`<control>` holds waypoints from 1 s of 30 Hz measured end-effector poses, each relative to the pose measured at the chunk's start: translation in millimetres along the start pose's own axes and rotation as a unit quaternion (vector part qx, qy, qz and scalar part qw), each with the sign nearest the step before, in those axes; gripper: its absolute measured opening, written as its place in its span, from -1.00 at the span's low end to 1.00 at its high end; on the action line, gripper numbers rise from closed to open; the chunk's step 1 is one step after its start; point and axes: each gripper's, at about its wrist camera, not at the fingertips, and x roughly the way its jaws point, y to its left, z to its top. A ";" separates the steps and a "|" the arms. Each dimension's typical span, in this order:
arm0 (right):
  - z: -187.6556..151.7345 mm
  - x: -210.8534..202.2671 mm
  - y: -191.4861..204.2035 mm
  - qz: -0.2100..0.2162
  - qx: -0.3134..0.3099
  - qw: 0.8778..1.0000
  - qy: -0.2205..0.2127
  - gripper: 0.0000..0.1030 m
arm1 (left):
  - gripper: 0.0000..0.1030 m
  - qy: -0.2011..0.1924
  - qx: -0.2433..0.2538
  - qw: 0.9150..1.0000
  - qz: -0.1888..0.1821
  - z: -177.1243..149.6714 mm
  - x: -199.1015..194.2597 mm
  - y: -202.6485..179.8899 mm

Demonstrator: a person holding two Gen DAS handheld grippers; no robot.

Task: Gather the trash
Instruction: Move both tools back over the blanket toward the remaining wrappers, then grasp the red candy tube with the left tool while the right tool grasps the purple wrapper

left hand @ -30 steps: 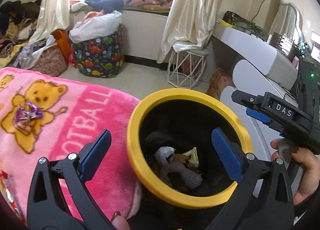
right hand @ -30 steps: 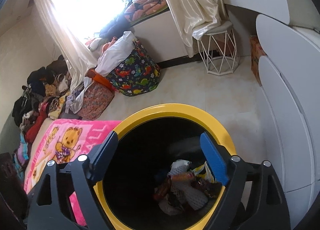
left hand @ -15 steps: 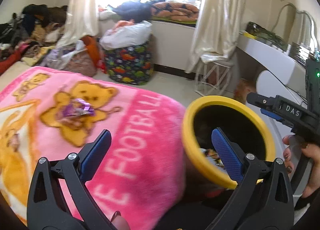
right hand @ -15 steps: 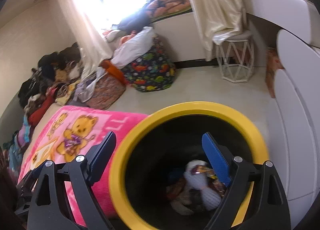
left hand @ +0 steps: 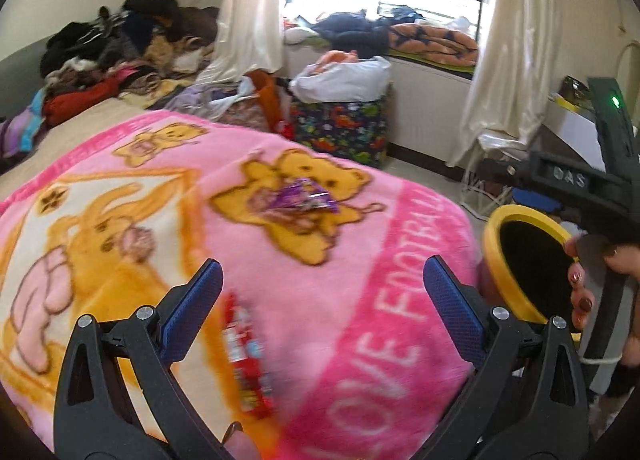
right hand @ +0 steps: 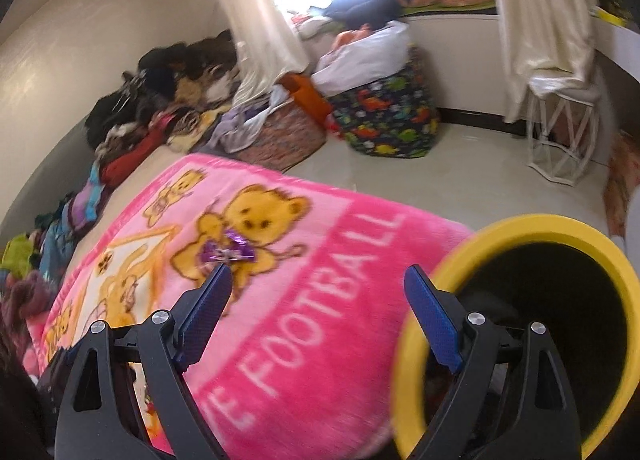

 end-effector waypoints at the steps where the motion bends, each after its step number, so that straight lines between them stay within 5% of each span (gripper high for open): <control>1: 3.1 6.0 6.1 0.004 -0.004 1.000 0.003 0.65 | 0.80 0.002 -0.007 1.000 0.005 -1.7 -0.4 7.4; 13: 13.9 128.2 79.6 0.030 -0.061 0.994 0.080 0.65 | 0.78 0.061 -0.076 0.995 0.005 -39.8 14.0 66.8; 22: 8.9 197.9 92.9 0.028 -0.100 0.987 0.122 0.70 | 0.04 0.099 -0.096 0.990 -0.034 -58.3 30.5 65.0; 23: 7.6 202.7 93.2 0.024 -0.105 0.986 0.126 0.57 | -0.13 0.105 -0.096 0.989 -0.037 -60.3 33.1 63.3; 24: 6.1 206.5 92.9 0.022 -0.108 0.985 0.131 0.13 | -0.27 0.109 -0.094 0.989 -0.037 -61.7 35.1 61.4; 26: 2.9 208.6 91.4 0.025 -0.105 0.985 0.134 -0.11 | -0.44 0.116 -0.088 0.989 -0.034 -64.0 38.9 58.8; 27: 2.3 204.8 90.3 0.038 -0.101 0.985 0.132 -0.47 | -0.54 0.117 -0.086 0.989 -0.034 -64.6 39.5 58.3; 30: -1.1 191.8 90.4 0.049 -0.104 0.985 0.127 -0.63 | -0.65 0.117 -0.088 0.988 -0.039 -65.1 41.3 60.5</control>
